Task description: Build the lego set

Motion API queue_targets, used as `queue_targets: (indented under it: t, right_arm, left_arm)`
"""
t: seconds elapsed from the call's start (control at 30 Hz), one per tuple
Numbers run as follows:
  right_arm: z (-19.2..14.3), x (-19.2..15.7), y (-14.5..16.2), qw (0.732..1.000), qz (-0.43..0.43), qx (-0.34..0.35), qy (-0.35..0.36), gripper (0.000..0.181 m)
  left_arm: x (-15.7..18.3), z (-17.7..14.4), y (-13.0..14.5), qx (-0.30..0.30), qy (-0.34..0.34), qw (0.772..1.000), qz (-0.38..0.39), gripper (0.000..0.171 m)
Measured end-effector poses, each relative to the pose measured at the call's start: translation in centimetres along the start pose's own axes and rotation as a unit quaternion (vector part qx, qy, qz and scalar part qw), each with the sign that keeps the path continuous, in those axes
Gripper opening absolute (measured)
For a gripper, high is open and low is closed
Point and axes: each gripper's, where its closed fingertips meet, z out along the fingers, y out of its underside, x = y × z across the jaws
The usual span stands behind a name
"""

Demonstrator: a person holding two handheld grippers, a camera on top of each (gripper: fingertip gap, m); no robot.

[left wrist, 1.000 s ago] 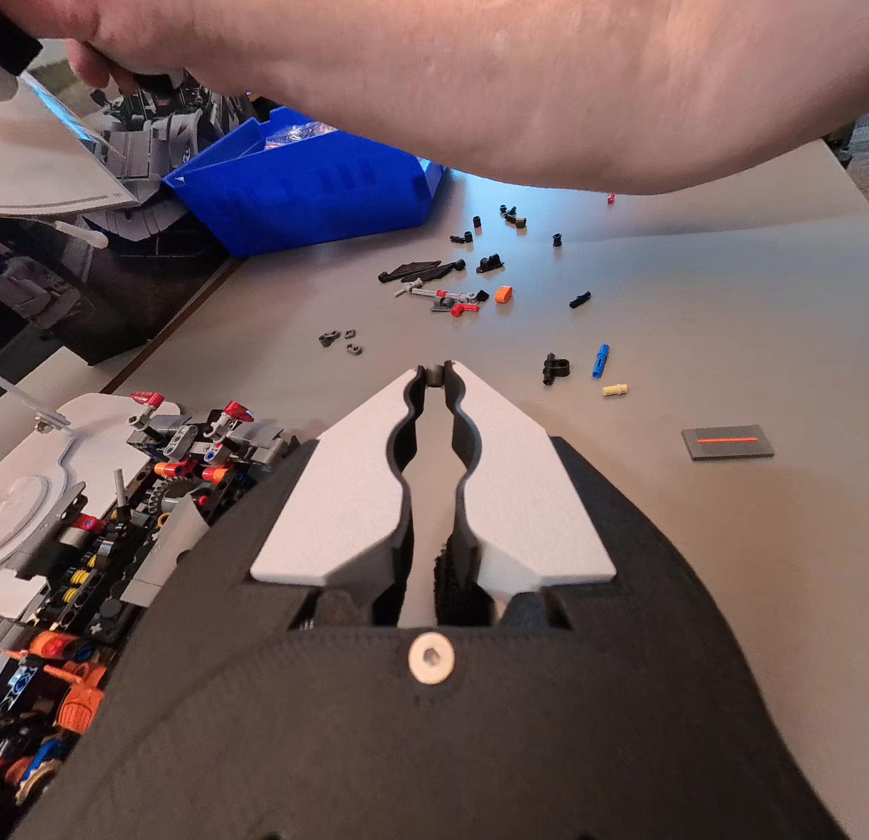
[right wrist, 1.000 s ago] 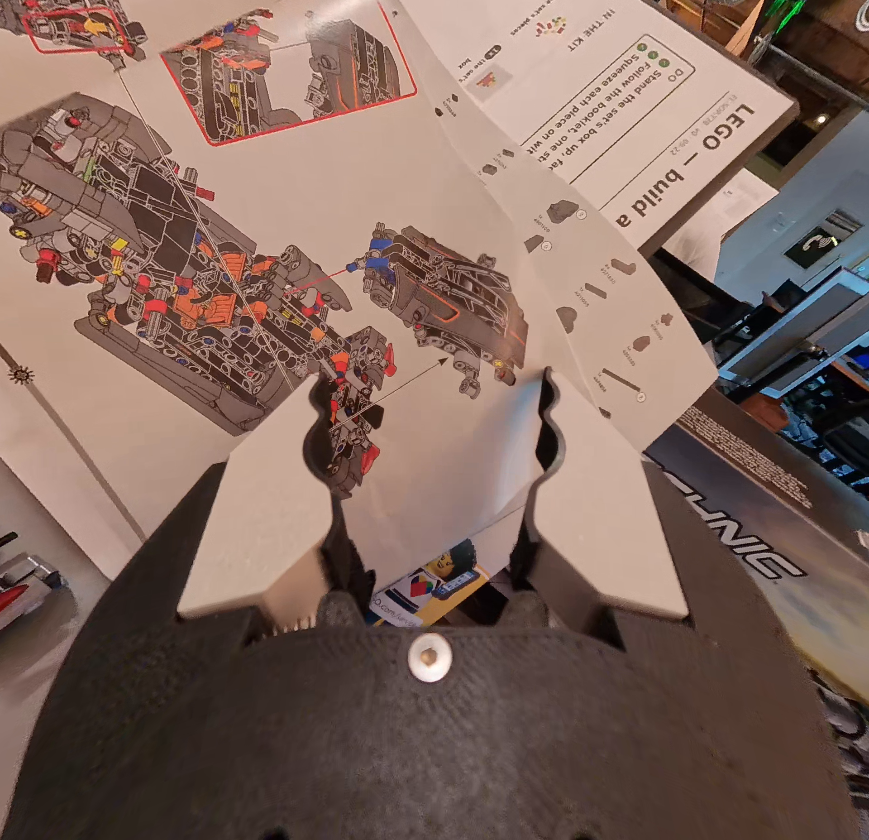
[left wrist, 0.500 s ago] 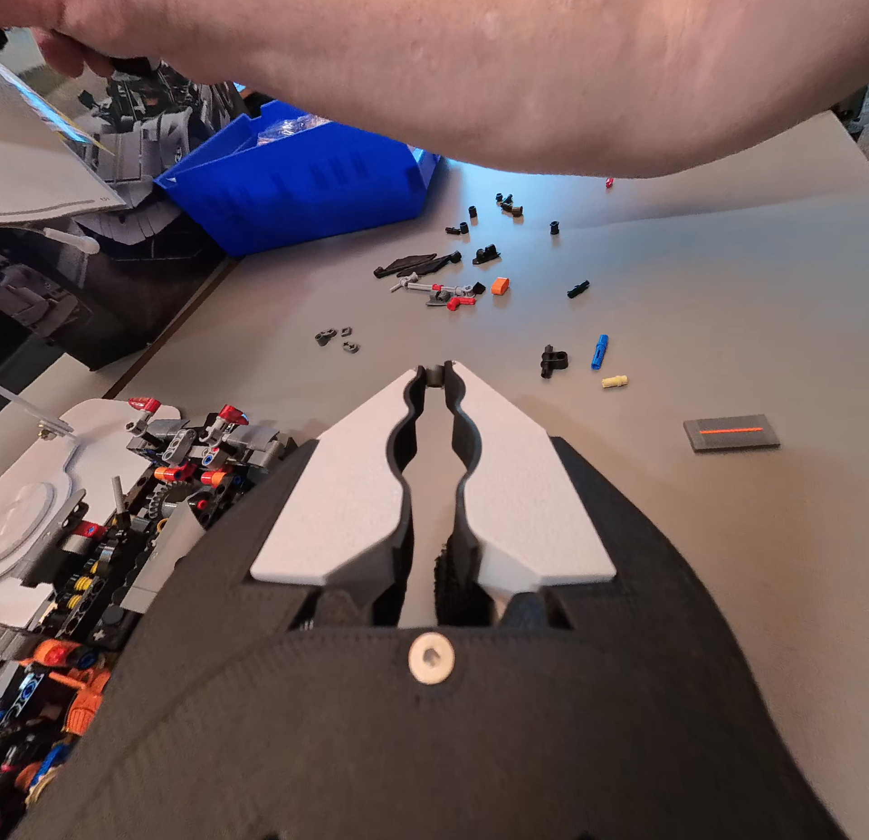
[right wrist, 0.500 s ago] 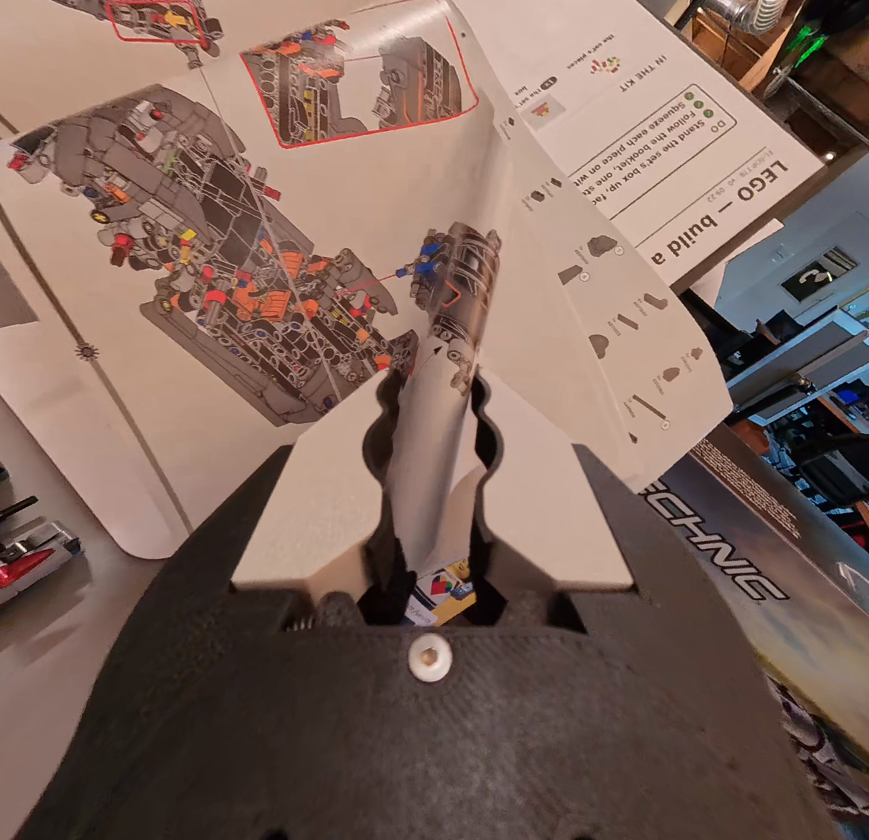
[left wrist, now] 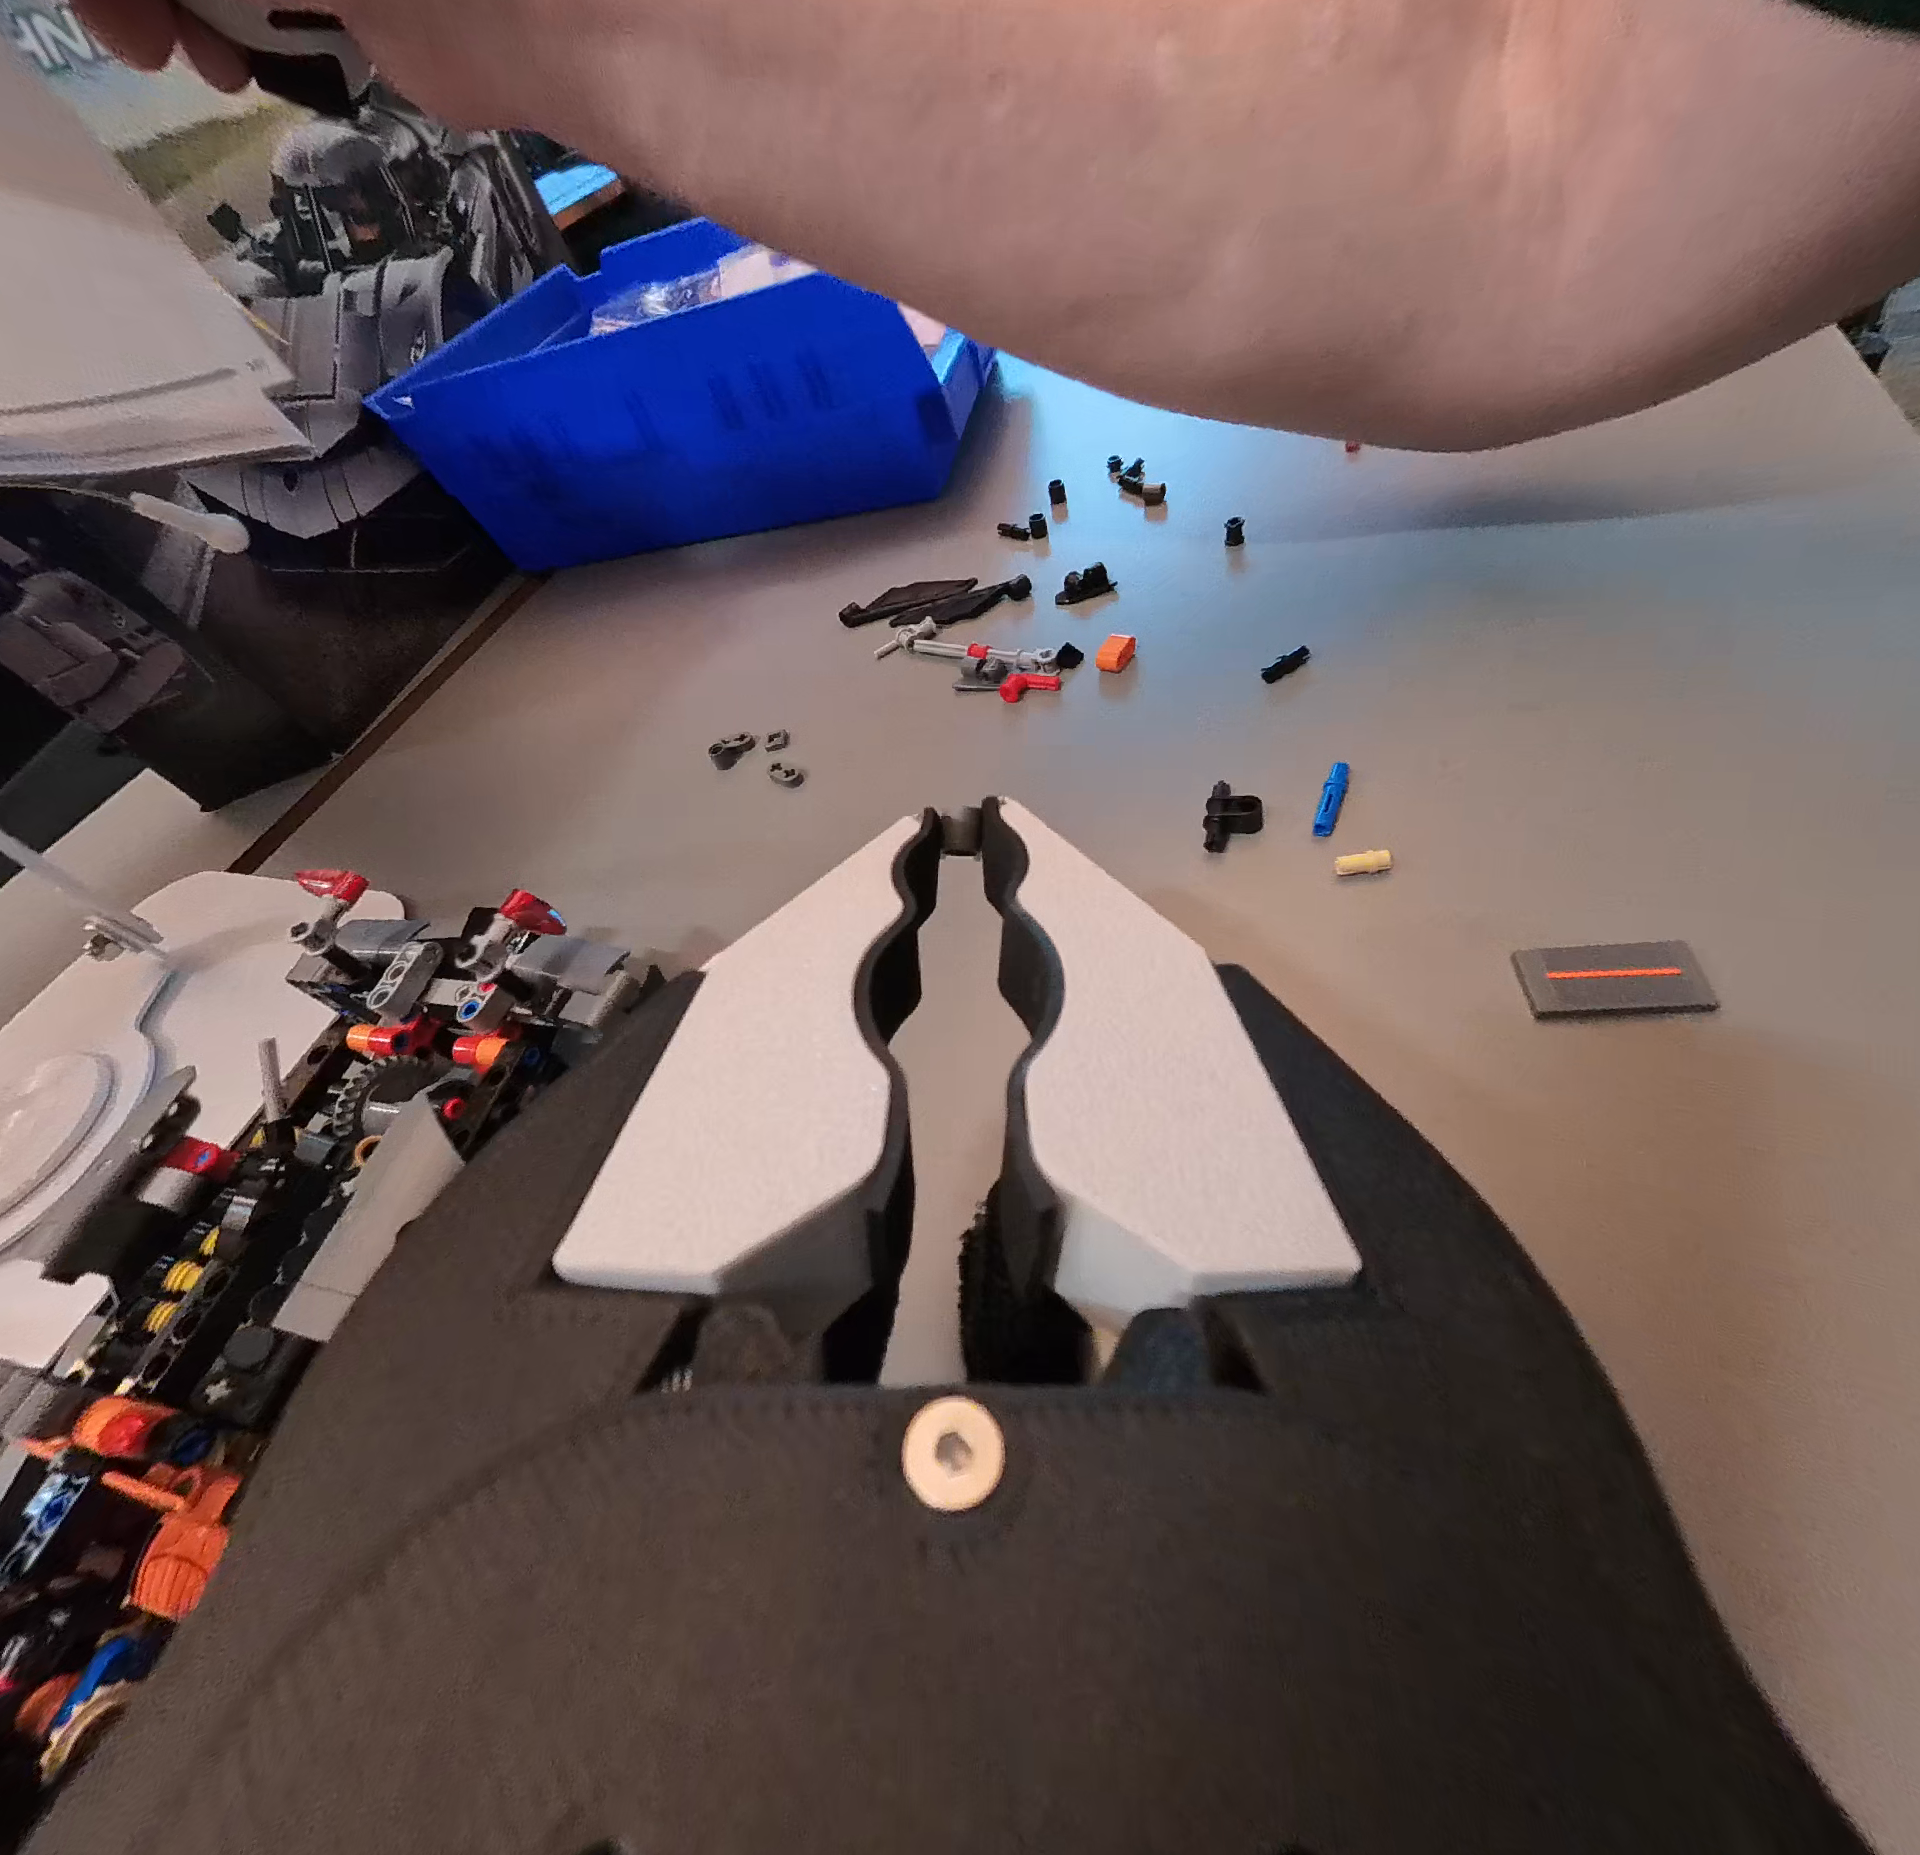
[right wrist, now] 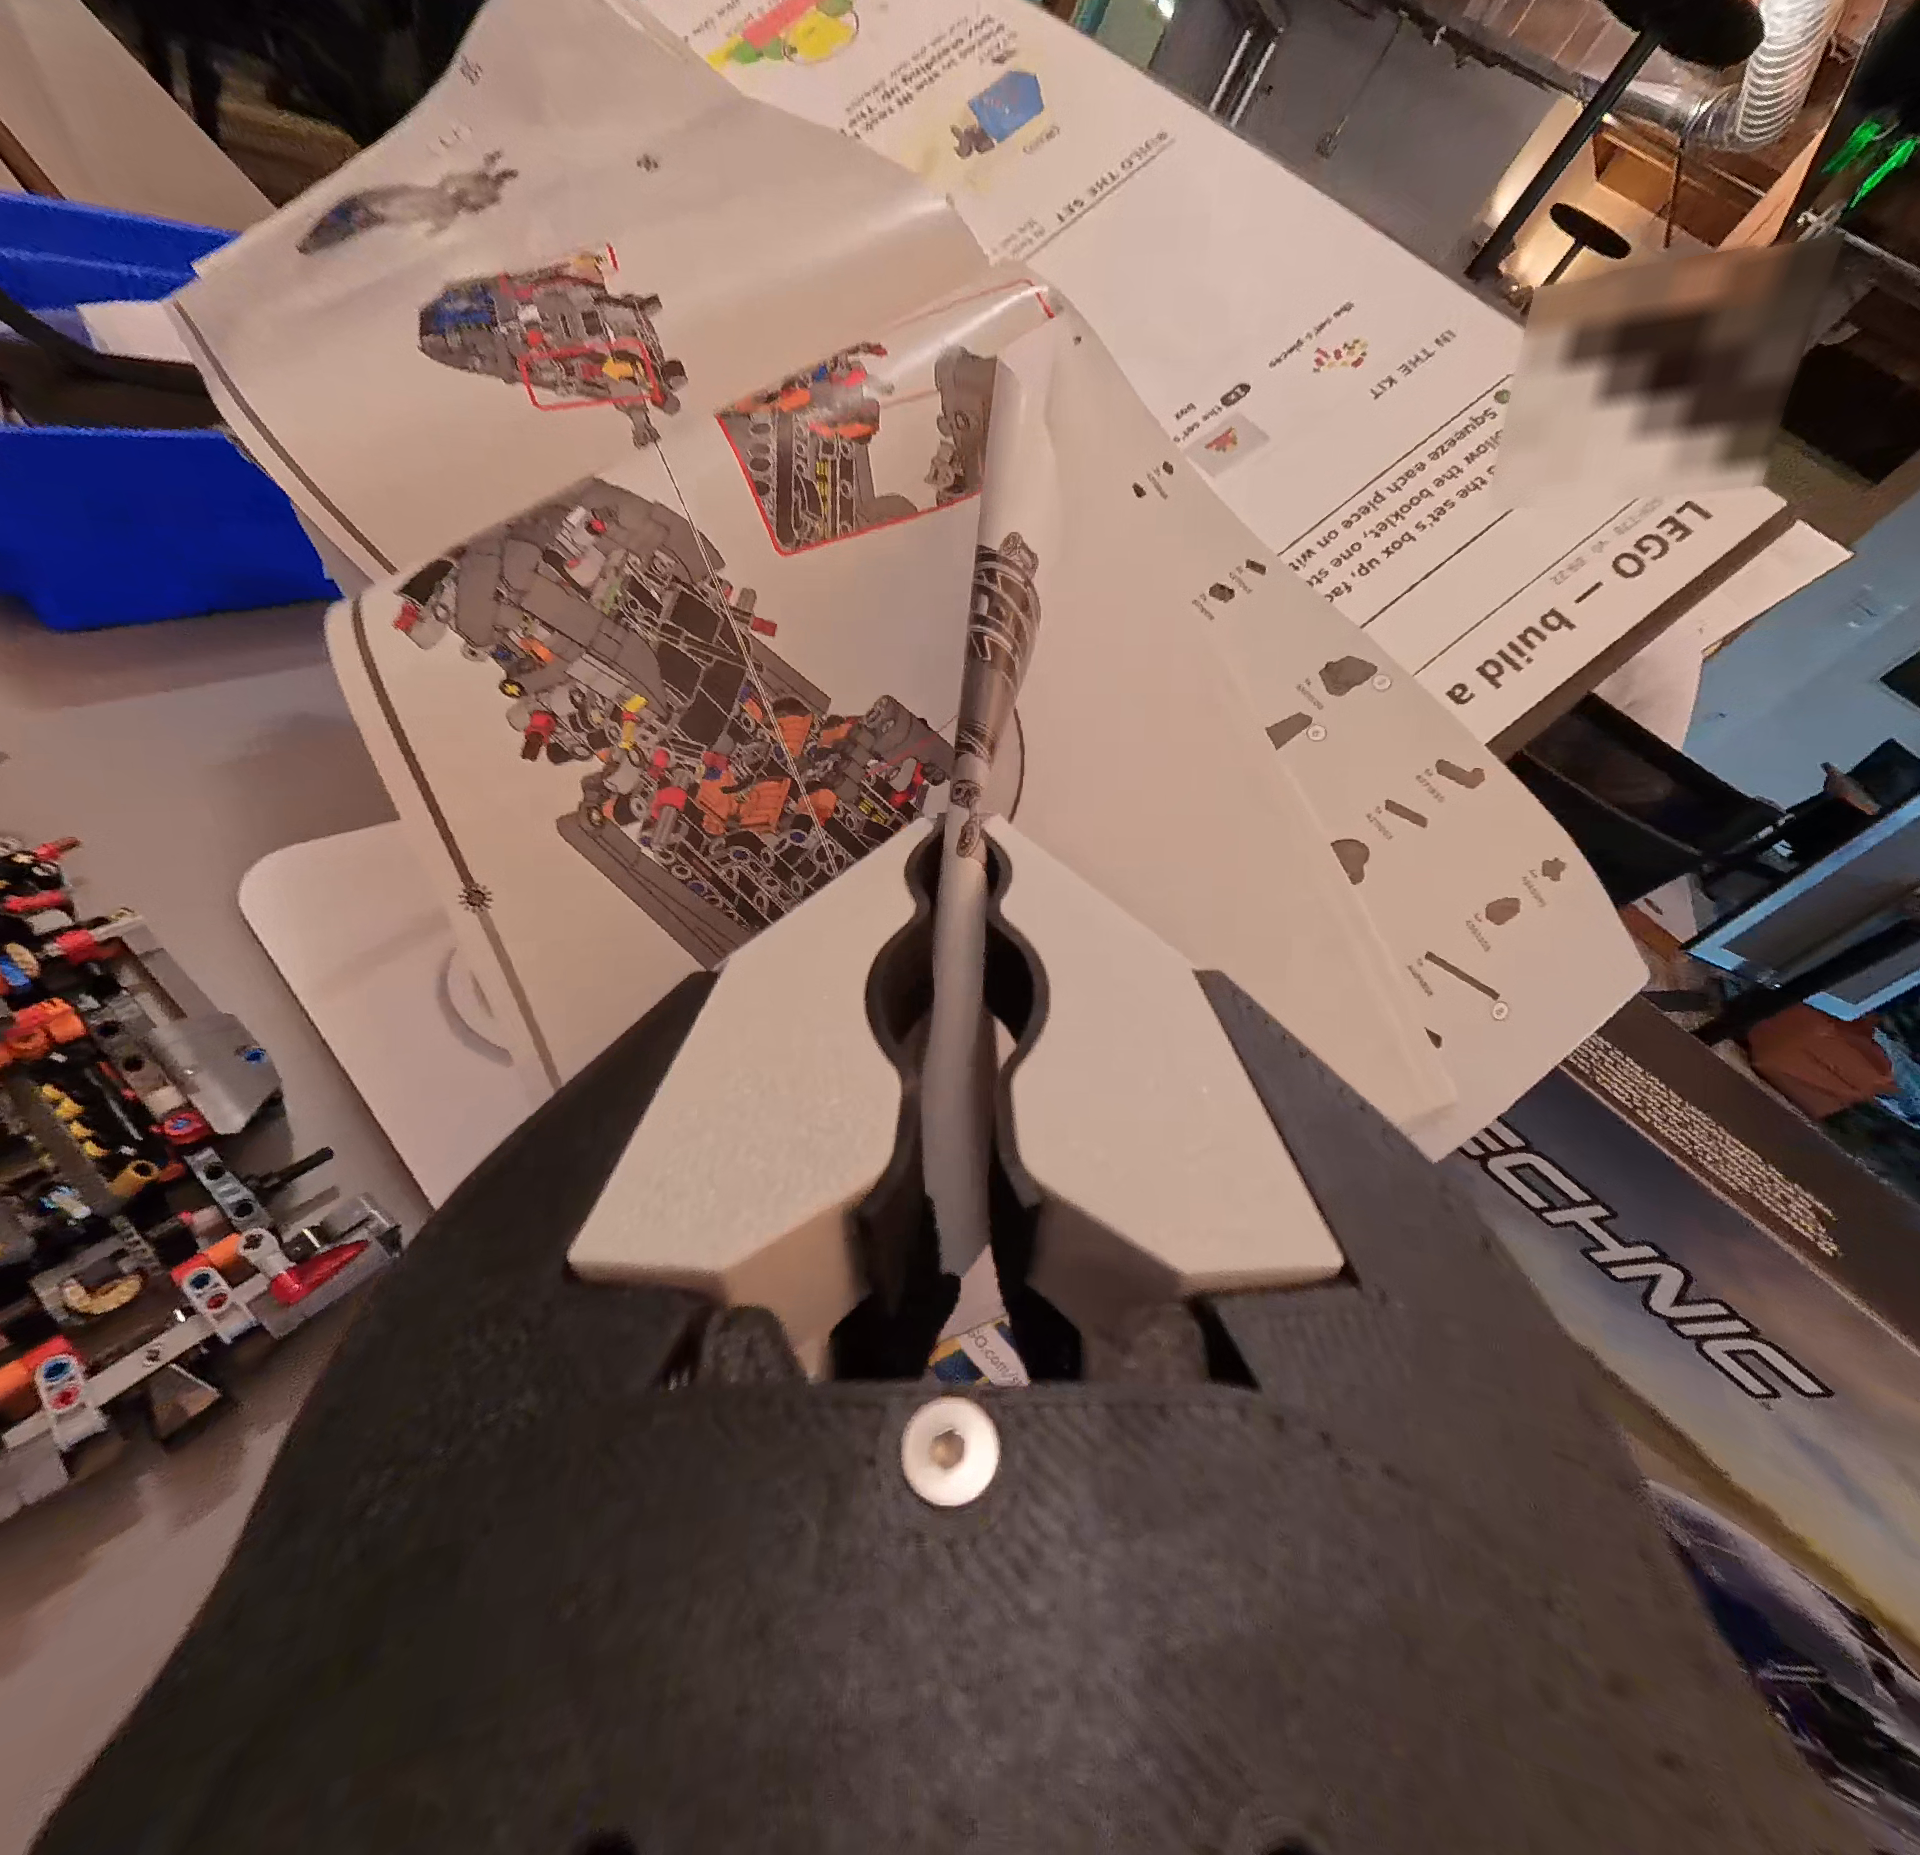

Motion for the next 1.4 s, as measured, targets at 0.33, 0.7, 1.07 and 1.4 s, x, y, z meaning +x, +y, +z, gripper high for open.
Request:
queue_targets:
  t: [0.33, 0.7, 1.07, 1.4]
  right_arm:
    - [-0.5, -1.6, -1.6, 0.998, 0.030, 0.020, -0.041, 0.000]
    - [0.3, -3.9, -4.8, 0.982, 0.119, 0.071, -0.127, 0.000]
    - [2.1, -8.5, -10.5, 0.954, 0.189, 0.134, -0.192, 0.021]
    - [5.5, -19.8, -15.4, 0.892, 0.214, 0.170, -0.361, 0.111]
  left_arm:
    - [0.0, 0.0, 0.0, 0.000, 0.000, 1.000, 0.002, 0.006]
    - [-0.2, -0.1, 0.0, 0.002, -0.002, 1.000, -0.001, 0.005]
    - [-0.3, -0.1, 0.0, 0.003, -0.001, 1.000, -0.006, 0.005]
    - [-0.4, -0.2, -0.1, 0.005, -0.002, 1.000, -0.008, 0.005]
